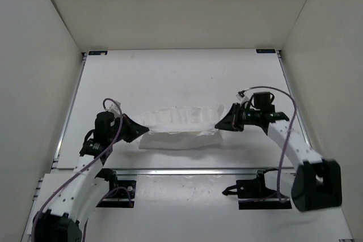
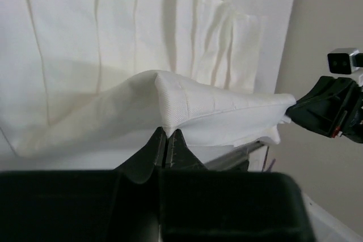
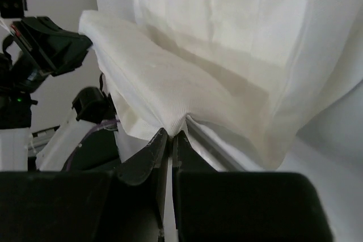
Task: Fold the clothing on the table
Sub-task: Fold the skirt
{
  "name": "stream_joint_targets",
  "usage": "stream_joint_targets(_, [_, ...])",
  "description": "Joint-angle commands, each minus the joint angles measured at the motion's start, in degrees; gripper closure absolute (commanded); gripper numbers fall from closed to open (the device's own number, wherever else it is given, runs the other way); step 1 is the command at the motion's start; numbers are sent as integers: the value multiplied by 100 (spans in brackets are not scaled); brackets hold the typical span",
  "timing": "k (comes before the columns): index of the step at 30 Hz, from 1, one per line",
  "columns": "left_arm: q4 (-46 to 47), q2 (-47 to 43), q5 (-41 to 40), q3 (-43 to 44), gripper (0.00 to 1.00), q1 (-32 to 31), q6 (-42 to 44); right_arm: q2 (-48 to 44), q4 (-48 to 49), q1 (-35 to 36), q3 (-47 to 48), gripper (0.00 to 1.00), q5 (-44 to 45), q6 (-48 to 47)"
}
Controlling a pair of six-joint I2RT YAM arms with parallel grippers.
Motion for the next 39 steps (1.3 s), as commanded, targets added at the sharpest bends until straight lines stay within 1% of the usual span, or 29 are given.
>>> stream_joint_targets(1, [1585, 1073, -1152, -182, 99, 574, 27, 1327, 1672, -361, 834, 100, 342, -102])
stream_joint_targets(2, [1937, 1347, -1310, -25, 86, 610, 105, 1887, 2136, -423, 1193, 97, 325, -76])
stream_joint_targets(3, [2123, 1846, -1373, 98, 76, 636, 254, 2380, 2315, -476, 1492, 92, 272, 37])
stream_joint_targets(4, [2421, 2338, -1330, 369, 70, 750, 438, 2750, 2761, -546, 1600, 82, 133, 308])
stream_joint_targets(5, [2537, 2744, -1347, 685, 66, 690, 483, 2876, 3348, -555, 1749, 70, 62, 485])
stream_joint_targets(6, [2607, 2896, -1242, 836, 57, 716, 553, 3051, 3676, -616, 1872, 52, 26, 600])
stream_joint_targets(7, [2660, 3097, -1059, 1029, 51, 759, 572, 3174, 3697, -617, 1960, 47, 122, 549])
stream_joint_targets(8, [2739, 3186, -996, 1136, 43, 795, 485, 3176, 3566, -634, 2066, 40, 236, 522])
stream_joint_targets(9, [2818, 3196, -830, 1111, 40, 777, 458, 3124, 3434, -565, 2084, 38, 359, 365])
stream_joint_targets(10, [2837, 3152, -767, 1049, 39, 777, 388, 3019, 3355, -564, 2110, 37, 569, 172])
stream_joint_targets(12, [2837, 2915, -811, 900, 36, 742, 369, 2834, 3415, -355, 1822, 39, 755, -197])
stream_joint_targets(13, [2785, 2828, -793, 856, 36, 673, 430, 2772, 3372, -275, 1707, 38, 877, -512])
stream_joint_targets(15, [2592, 2748, -890, 725, 36, 584, 659, 2771, 3355, -169, 1549, 49, 1027, -840])
stream_joint_targets(18, [2345, 2897, -986, 750, 40, 443, 1177, 2955, 3416, -81, 1434, 51, 1142, -1086])
stream_joint_targets(19, [2345, 3019, -1108, 750, 43, 313, 1361, 3052, 3442, -63, 1434, 56, 1159, -1191])
stream_joint_targets(21, [2353, 3186, -1355, 785, 46, 67, 1529, 3150, 3346, 94, 1477, 63, 1238, -1472])
stream_joint_targets(22, [2371, 3257, -1504, 803, 46, 31, 1625, 3236, 3171, 260, 1539, 63, 1439, -1717])
stream_joint_targets(23, [2353, 3371, -1679, 811, 45, -22, 1670, 3263, 3117, 340, 1626, 58, 1641, -1937])
stream_joint_targets(24, [2414, 3467, -1716, 855, 43, -75, 1705, 3281, 2978, 498, 1645, 56, 1834, -2070])
stream_joint_targets(27, [2572, 3827, -1892, 960, 42, -58, 1732, 3606, 2818, 727, 1847, 56, 1898, -2229])
stream_joint_targets(30, [2477, 4231, -1795, 1180, 42, -101, 1819, 3861, 2774, 763, 1996, 55, 1827, -2246])
stream_joint_targets(33, [2406, 4435, -1812, 1251, 42, -224, 1811, 4142, 2590, 789, 2110, 52, 1959, -2370])
stream_joint_targets(38, [2521, 4698, -1804, 1260, 43, -286, 1758, 4353, 2624, 807, 2181, 54, 1749, -2448])
stream_joint_targets(39, [2494, 4812, -1839, 1329, 43, -330, 1802, 4371, 2590, 868, 2216, 59, 1670, -2484])
